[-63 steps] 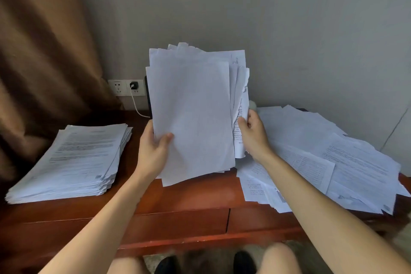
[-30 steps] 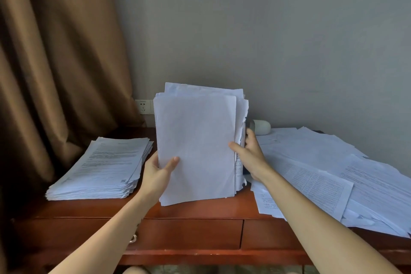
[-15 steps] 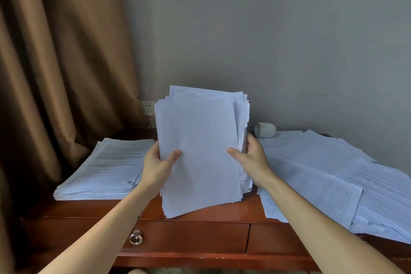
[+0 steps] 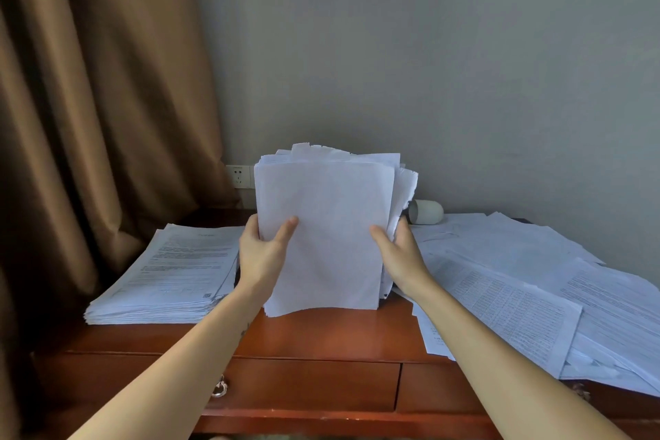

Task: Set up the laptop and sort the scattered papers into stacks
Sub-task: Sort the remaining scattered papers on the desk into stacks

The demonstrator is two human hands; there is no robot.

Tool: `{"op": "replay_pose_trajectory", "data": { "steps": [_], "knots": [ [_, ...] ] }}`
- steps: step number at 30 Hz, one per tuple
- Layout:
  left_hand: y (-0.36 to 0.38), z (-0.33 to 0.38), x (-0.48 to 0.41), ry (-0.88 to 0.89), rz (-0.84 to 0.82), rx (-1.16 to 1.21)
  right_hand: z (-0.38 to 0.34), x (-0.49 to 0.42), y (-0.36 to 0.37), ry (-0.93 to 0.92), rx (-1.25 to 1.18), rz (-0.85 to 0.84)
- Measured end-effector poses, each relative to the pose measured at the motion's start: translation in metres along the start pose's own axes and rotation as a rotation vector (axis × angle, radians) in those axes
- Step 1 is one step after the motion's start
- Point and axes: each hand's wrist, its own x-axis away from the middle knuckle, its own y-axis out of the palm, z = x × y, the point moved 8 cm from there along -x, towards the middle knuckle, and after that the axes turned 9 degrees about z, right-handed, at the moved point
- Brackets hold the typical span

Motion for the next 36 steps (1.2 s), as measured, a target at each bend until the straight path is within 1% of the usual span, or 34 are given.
{"op": "replay_pose_trajectory", "data": {
  "steps": [4,7,9,11,15,18,22,25,29,33,36],
  "knots": [
    [0.008,0.004,-0.002,-0.035,-0.032,0.002,-0.007,0.002,0.008,0.025,-0.014,0.0],
    [0.004,-0.001,-0.004,-0.081,-0.013,-0.009,-0.004,0.001,0.008,0.061,-0.042,0.029],
    [0.001,-0.008,-0.004,-0.12,-0.008,-0.006,0.002,0.004,0.013,0.081,-0.019,0.009],
    [0.0,-0.012,-0.004,-0.135,-0.015,0.004,0.003,0.006,0.017,0.053,0.026,-0.009],
    [0.003,-0.002,-0.007,-0.069,-0.041,-0.004,-0.009,0.005,0.013,-0.009,0.049,0.028],
    [0.003,-0.006,-0.006,-0.039,-0.066,-0.042,-0.002,0.006,0.005,-0.013,0.059,0.057],
    [-0.001,-0.042,0.005,-0.084,-0.125,-0.166,0.036,0.021,0.001,0.064,0.134,-0.008],
    [-0.003,-0.056,0.007,-0.09,-0.17,-0.234,0.046,0.029,-0.002,0.034,0.168,-0.039],
    [0.009,-0.053,0.009,-0.078,-0.266,-0.263,0.043,0.03,-0.016,0.006,0.16,-0.005],
    [0.035,-0.071,0.028,-0.086,-0.391,-0.294,0.059,0.031,-0.045,0.053,0.176,0.046],
    [0.055,-0.089,0.045,-0.059,-0.426,-0.314,0.073,0.033,-0.07,0.091,0.238,0.054]
  ]
}}
